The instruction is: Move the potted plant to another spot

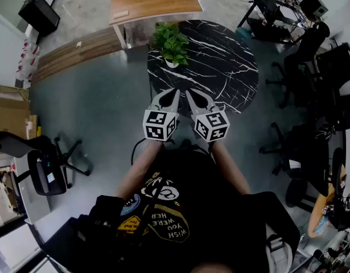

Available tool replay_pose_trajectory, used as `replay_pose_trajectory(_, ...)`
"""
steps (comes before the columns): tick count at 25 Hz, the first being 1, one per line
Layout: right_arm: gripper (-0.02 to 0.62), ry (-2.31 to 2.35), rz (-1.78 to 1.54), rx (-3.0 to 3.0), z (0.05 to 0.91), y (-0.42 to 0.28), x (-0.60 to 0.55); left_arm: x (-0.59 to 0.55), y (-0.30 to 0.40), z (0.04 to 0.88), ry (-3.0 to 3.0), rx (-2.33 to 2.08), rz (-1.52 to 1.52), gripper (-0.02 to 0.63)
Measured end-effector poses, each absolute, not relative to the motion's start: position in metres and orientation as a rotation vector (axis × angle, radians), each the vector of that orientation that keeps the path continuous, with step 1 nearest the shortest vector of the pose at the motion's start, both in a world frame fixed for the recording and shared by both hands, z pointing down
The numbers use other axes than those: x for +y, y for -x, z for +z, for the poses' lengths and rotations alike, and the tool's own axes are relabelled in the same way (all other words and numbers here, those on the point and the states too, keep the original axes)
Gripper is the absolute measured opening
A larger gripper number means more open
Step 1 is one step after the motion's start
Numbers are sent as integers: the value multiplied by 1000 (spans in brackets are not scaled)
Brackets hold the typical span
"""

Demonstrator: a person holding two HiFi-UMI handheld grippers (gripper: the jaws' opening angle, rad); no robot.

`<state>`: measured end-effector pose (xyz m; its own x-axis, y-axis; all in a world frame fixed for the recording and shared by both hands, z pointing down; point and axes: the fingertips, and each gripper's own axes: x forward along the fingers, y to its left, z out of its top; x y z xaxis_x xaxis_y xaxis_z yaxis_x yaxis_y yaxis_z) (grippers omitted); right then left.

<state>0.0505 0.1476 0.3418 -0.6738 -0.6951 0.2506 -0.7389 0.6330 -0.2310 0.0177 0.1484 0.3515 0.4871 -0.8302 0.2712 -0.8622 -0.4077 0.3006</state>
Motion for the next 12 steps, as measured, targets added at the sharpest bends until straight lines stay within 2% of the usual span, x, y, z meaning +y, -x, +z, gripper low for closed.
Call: replay_pose_trajectory(12, 2, -1231, 499, -2690, 350, -44, 147, 147, -7, 361, -2327, -1389, 106, 3)
